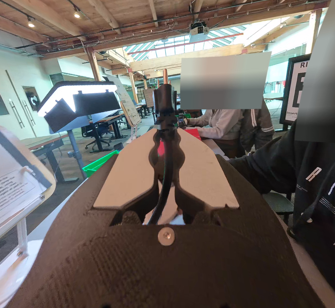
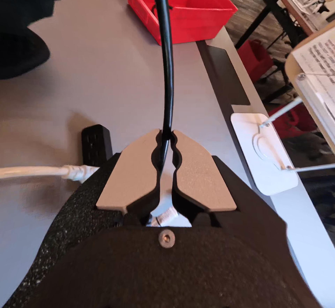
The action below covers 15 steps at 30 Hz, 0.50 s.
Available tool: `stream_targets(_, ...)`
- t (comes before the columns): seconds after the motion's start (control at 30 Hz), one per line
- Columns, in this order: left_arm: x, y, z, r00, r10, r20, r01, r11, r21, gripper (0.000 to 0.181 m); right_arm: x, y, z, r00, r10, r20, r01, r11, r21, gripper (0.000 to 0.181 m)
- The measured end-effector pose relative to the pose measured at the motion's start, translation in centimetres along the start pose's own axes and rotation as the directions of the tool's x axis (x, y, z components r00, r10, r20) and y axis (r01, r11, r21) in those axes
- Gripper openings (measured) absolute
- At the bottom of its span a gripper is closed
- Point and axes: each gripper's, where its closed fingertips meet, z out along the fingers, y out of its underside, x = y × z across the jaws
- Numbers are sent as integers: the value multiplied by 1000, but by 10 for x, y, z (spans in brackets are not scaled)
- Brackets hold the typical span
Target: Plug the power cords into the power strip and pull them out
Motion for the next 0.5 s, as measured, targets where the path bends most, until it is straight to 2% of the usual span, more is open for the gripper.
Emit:
stream_targets(0.13,-14,21,-27,999,-27,23,28,999,-30,15,30,20,-23,992,8,-128,-23,993,-119,8)
stream_targets(0.23,-32,56,-37,991,-90,95,106,978,-182,17,47,47,-35,978,63,-199,-110,967,-231,8)
stream_targets(0.3,-35,79,-39,990,-83,117,114,951,-288,25,52,62,-40,971,118,-207,-173,946,-276,8)
stream_targets(0.4,-28,107,-36,996,-26,85,61,898,-436,40,54,76,-44,962,189,-199,-242,925,-292,8)
stream_targets(0.5,-21,129,-38,997,55,46,-20,826,-563,45,61,82,-52,948,236,-215,-291,917,-273,8)
